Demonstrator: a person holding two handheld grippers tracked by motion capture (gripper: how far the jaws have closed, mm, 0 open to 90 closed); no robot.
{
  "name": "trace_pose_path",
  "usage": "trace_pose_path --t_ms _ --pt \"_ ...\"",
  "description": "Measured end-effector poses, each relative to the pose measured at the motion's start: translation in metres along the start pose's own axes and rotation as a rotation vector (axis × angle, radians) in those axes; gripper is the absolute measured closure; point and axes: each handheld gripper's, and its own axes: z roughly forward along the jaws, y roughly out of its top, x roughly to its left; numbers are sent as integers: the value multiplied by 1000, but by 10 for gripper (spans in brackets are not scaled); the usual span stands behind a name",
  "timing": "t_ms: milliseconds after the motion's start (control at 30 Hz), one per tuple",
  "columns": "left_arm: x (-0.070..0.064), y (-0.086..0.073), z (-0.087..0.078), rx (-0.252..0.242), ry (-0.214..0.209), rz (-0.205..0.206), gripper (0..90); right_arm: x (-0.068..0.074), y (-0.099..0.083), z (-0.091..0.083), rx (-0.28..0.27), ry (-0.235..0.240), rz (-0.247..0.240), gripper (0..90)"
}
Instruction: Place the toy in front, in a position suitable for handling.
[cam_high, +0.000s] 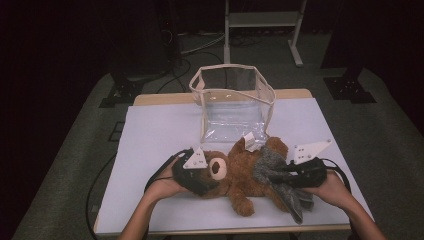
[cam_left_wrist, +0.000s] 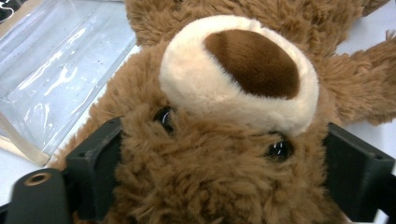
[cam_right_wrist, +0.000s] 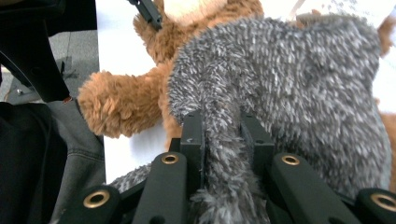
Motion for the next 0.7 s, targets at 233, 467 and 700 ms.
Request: trace_pose_path --t_ms 233,467,700 --pt "-3 2 0 16 -9 24 135 -2 -44 -22 4 -34 103 737" --pt "-4 3 -1 14 -12 41 139 -1 -25 -31 -15 -55 70 737" --pt "-5 0 -3 13 -12 41 139 -3 10 -1 6 -26 0 736"
